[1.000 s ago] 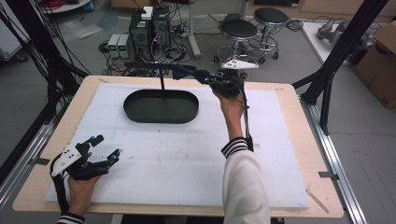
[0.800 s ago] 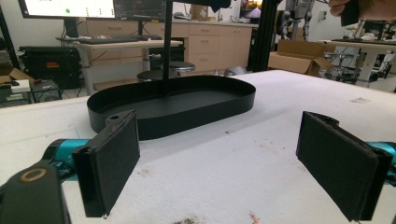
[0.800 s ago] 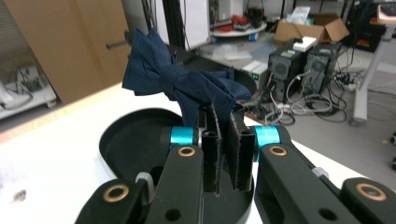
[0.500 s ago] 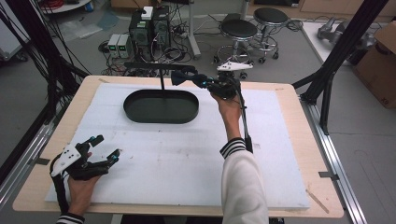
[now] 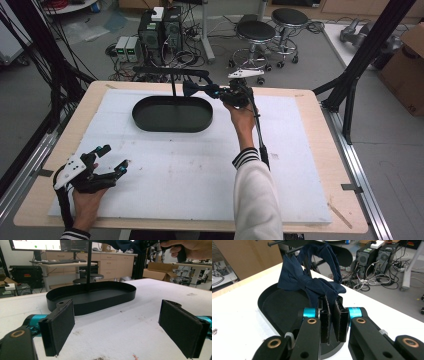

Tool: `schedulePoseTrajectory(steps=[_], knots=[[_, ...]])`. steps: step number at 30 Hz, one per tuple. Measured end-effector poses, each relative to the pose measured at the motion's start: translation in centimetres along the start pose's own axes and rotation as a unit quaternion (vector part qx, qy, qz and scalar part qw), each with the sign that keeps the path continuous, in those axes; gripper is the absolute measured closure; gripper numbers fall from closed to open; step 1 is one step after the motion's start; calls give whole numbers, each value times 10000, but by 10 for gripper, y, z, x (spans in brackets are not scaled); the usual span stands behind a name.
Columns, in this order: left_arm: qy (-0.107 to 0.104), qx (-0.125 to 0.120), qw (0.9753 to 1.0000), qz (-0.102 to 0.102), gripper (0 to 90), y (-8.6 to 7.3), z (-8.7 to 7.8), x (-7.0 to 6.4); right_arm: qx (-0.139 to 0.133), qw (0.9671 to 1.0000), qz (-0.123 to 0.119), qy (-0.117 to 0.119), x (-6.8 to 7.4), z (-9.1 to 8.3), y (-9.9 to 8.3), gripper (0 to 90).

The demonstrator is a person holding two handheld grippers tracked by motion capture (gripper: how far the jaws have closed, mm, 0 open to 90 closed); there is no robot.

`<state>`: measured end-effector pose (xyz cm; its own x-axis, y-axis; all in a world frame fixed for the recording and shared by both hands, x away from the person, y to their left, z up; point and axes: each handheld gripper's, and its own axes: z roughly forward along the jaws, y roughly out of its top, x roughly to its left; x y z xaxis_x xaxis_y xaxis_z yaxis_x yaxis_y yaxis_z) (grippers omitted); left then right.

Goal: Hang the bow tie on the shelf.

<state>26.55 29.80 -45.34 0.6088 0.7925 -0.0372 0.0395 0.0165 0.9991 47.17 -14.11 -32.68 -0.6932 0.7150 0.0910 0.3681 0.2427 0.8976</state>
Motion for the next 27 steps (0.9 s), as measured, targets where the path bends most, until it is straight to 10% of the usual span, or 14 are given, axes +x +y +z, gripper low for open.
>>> schedulePoseTrajectory(steps=[27], knots=[[-20, -34, 10000, -38, 138, 0, 0, 1, 432, 9984, 291, -231, -18, 23, -19, 840]])
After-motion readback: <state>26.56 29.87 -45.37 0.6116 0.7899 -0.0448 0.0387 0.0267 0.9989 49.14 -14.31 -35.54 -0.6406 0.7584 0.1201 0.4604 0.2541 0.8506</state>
